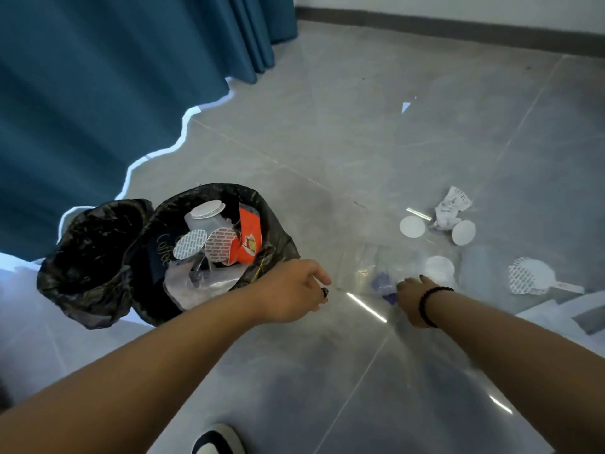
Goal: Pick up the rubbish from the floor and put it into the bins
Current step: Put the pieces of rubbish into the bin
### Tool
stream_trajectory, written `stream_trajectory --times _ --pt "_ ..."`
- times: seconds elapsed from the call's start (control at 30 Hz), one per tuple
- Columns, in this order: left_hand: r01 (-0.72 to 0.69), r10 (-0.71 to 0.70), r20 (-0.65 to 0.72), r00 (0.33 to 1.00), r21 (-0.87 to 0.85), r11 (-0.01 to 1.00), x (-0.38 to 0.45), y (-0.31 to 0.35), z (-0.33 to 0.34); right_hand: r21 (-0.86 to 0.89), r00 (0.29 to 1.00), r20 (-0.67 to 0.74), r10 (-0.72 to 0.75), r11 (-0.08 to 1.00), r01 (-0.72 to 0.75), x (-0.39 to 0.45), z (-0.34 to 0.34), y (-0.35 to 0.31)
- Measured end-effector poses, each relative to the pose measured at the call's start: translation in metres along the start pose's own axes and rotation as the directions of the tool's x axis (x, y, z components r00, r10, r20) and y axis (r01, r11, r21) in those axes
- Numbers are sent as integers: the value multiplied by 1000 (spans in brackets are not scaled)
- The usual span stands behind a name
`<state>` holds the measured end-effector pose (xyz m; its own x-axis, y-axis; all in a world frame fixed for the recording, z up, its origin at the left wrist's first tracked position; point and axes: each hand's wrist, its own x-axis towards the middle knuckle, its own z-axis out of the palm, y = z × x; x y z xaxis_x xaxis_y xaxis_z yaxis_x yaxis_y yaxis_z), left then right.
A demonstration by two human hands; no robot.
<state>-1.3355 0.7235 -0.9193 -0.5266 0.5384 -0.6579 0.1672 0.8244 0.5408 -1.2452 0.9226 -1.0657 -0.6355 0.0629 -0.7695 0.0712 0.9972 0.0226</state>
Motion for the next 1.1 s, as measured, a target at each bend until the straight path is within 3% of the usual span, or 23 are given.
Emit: stream_trajectory --times 0.1,0.17,0.23,0.3,0.43,0.5,0.57,0.63,0.7,0.8,0.97,1.1 --pt "42 -42 4 999 -36 998 -1 -5 0 295 970 -244 18 954 57 -18 -56 12" --pt "81 -80 54 995 -19 997 -1 -7 0 471 898 -432 84 870 145 -35 -84 24" --pt "112 -119 96 988 73 991 7 1 -5 682 817 -529 230 688 248 -57 -97 36" --pt "139 -150 110 983 100 985 23 16 -12 823 804 -497 327 471 317 -79 -102 37" --pt "256 -242 98 965 -172 951 72 50 -53 852 771 -512 378 111 512 -82 -131 26" --pt "242 -217 114 969 -312 919 90 48 -69 795 763 -503 405 -130 593 -70 -147 22" --pt "226 -179 152 972 -402 887 99 42 -74 697 807 -438 397 -416 584 -52 -150 12" --pt "136 -85 133 987 -441 887 114 36 -75 622 843 -365 395 -570 537 -24 -143 1" --pt "46 -18 68 998 -447 893 124 36 -74 587 861 -322 393 -630 508 -4 -131 -12" --pt "2 17 51 999 -345 939 124 44 -73 578 850 -292 438 -628 522 5 -116 -19" --pt "-121 121 -5 993 -42 992 128 38 -50 641 776 -245 581 -503 579 11 -97 -6" --pt "-139 144 57 988 -83 987 110 25 -39 757 742 -301 599 -323 568 -8 -84 4"
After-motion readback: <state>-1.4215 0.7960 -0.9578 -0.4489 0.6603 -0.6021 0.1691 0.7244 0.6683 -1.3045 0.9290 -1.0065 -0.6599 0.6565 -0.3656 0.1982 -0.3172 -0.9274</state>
